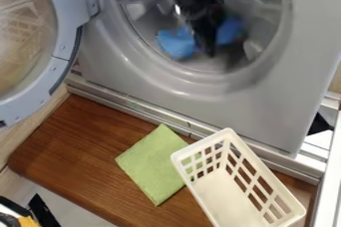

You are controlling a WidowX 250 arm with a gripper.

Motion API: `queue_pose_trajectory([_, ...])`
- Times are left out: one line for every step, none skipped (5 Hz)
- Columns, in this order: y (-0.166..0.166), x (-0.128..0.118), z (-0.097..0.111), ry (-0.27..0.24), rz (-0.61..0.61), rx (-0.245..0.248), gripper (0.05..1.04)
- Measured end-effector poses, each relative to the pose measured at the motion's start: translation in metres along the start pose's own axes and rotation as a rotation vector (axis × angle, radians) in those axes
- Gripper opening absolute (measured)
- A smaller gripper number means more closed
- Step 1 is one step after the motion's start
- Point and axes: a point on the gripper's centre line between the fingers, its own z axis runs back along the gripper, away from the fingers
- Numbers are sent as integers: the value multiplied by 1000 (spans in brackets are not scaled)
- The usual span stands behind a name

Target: Pick blue cloth and place it inside of the washing machine

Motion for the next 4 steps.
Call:
queue_pose_trajectory([-1,-2,-9,11,-14,-3,128])
queue_pose_trajectory([-1,-7,-9,38,40,-4,324])
queue_pose_trajectory([-1,-8,-9,46,51,-6,627])
queue_pose_trajectory([-5,-12,-10,63,64,-16,926])
